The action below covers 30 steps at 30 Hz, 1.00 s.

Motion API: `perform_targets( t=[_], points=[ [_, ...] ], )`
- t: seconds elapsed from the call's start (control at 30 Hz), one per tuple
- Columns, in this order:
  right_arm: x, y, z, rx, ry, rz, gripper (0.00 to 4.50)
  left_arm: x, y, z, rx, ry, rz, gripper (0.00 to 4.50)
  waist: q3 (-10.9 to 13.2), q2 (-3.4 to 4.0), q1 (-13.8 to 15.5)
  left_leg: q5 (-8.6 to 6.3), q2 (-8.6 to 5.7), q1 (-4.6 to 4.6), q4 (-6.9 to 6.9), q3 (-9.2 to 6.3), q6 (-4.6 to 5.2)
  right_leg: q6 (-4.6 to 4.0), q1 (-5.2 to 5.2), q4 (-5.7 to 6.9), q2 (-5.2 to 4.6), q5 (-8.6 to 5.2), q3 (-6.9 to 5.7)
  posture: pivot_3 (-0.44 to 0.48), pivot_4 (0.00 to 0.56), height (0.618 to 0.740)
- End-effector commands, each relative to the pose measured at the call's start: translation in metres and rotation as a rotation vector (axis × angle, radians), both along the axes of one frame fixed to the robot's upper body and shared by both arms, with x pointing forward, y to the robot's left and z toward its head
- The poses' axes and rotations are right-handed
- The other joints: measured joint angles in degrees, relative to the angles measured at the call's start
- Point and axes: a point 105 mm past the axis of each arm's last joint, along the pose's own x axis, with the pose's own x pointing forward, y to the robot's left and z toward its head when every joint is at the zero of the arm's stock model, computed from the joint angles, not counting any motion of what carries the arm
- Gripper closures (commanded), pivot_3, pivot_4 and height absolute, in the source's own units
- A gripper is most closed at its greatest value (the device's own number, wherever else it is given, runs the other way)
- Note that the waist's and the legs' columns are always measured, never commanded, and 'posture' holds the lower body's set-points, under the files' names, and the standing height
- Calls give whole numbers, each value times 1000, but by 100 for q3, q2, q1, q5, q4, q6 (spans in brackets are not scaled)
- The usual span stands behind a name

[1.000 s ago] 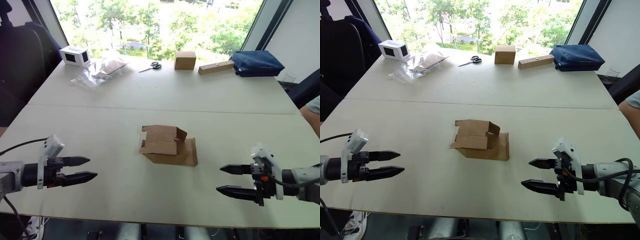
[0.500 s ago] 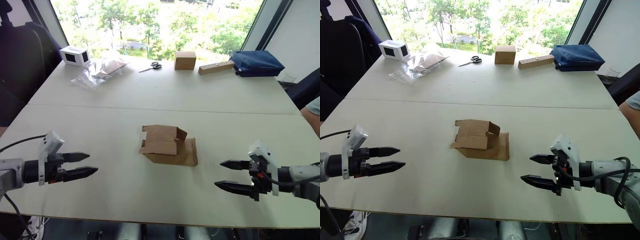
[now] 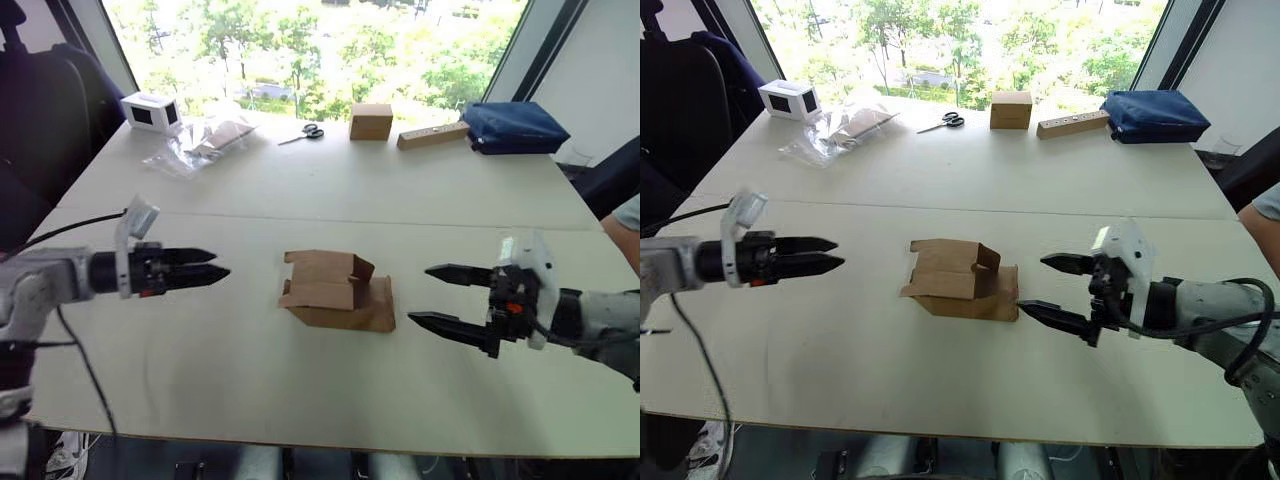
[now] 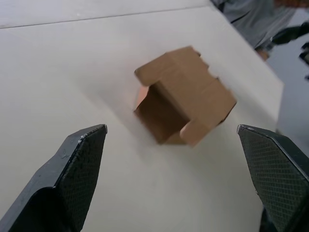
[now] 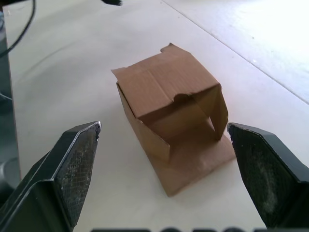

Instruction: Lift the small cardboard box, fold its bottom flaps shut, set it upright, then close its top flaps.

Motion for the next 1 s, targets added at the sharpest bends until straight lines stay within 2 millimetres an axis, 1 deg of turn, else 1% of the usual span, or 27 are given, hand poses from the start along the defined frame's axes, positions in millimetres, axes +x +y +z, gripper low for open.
perform_targets(
  t=[0.03,0.07,0.17,0.27,0.37,0.5,0.67,1.0],
  points=[
    [-3,11,0,-97,-77,-22,36,3,-25,-13,-28,104,-76,41,0,0,-12,0,0,0,0,4,1,0,0,-1,-2,0,3,0,150,740],
    [-5,13,-2,-125,-93,-23,36,6,-30,-17,-28,127,-79,41,0,0,-2,0,-2,0,0,5,1,0,0,-1,-4,0,3,0,150,740],
    [-13,17,-13,-237,-116,-12,36,11,-47,-26,-82,265,-106,41,2,-7,14,0,-5,-1,5,2,1,0,0,1,-3,-1,3,0,150,740],
    [-19,18,-19,-266,-113,-18,36,15,-60,-38,-66,331,-138,41,0,-14,4,1,-9,-3,8,-1,1,-1,0,0,0,-2,2,0,150,740],
    [-21,18,-20,-273,-119,-35,36,27,-68,-36,-110,352,-133,41,0,-15,-6,1,-6,-2,10,0,1,-2,0,1,0,-2,4,0,150,740],
    [-23,15,-20,-276,-123,-68,36,34,-78,-41,-103,355,-157,41,0,-15,2,0,-8,-3,10,-2,2,-2,0,1,2,-2,3,0,150,740],
    [-25,10,-21,-276,-122,-114,36,35,-91,-41,-117,366,-205,41,0,-15,6,0,-5,-3,10,-2,2,-4,0,0,0,-3,4,0,150,740],
    [-23,9,-21,-269,-129,-147,36,36,-108,-44,-140,386,-257,41,0,-16,6,-1,-5,-5,11,-4,4,-10,0,0,-2,-6,4,0,150,740]
  ],
)
